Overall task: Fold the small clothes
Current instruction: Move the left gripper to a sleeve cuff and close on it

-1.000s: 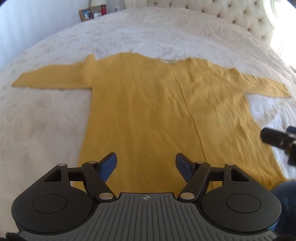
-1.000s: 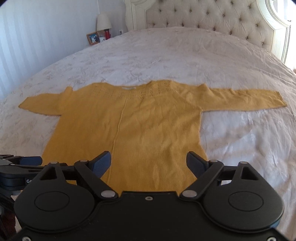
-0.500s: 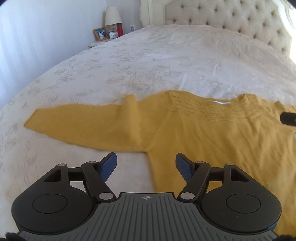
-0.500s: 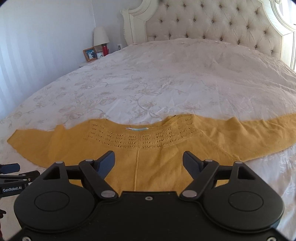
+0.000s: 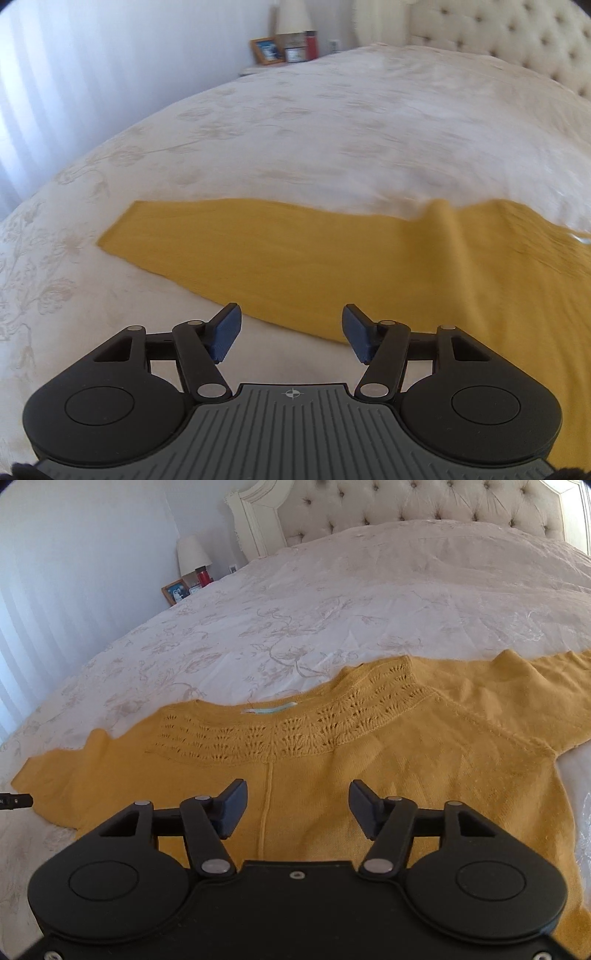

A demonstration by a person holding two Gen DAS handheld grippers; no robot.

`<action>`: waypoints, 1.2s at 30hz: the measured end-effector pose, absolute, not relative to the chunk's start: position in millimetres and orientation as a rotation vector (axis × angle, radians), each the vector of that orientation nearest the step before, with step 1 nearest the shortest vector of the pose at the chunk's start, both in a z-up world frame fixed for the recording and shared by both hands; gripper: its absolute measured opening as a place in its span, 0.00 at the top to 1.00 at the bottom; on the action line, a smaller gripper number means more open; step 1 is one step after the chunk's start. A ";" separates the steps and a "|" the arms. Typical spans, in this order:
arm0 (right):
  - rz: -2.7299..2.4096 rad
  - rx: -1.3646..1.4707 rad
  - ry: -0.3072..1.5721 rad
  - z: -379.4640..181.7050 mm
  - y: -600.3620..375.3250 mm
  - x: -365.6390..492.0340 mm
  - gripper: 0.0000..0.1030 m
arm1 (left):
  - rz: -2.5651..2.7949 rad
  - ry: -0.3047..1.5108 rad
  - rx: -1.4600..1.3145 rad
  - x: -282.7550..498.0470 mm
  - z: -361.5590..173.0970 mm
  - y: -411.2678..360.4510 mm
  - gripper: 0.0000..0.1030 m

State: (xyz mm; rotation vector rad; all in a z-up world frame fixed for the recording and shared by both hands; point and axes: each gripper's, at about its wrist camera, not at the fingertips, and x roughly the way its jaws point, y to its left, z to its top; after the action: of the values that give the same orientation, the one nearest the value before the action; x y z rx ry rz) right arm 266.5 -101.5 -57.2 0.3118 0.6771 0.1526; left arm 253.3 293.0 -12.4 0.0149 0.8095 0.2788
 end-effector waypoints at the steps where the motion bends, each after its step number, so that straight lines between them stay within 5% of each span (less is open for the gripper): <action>1: 0.144 0.335 0.673 -57.9 -104.8 267.7 0.36 | 0.307 0.817 -0.007 259.1 -12.7 305.5 0.42; 10: 0.169 0.360 0.686 -68.3 -104.4 271.8 0.30 | 0.454 0.864 -0.231 303.4 -27.7 398.7 0.41; 15: 0.184 0.337 0.695 -72.1 -99.2 274.2 0.30 | 0.464 0.845 -0.327 314.4 -44.7 420.1 0.25; 18: 0.190 0.329 0.697 -73.8 -95.8 276.0 0.30 | 0.474 0.810 -0.360 320.3 -50.4 423.6 0.24; 19: 0.193 0.324 0.697 -73.9 -94.6 276.3 0.30 | 0.482 0.792 -0.358 321.2 -50.2 422.6 0.29; 21: 0.198 0.314 0.700 -75.1 -91.8 277.4 0.30 | 0.474 0.750 -0.341 321.1 -46.4 417.9 0.94; 29: 0.178 0.340 0.710 -73.0 -99.5 280.7 0.30 | 0.430 0.623 -0.250 316.6 14.0 361.6 0.95; 36: 0.110 0.364 0.688 -63.2 -118.1 281.4 0.30 | 0.173 0.513 -0.104 308.9 89.9 234.7 0.95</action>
State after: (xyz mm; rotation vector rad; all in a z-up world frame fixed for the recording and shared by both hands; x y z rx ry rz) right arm 281.4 -118.1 -63.2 0.3641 0.6884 0.1095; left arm 308.9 234.7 89.9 -0.1040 0.5126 0.1733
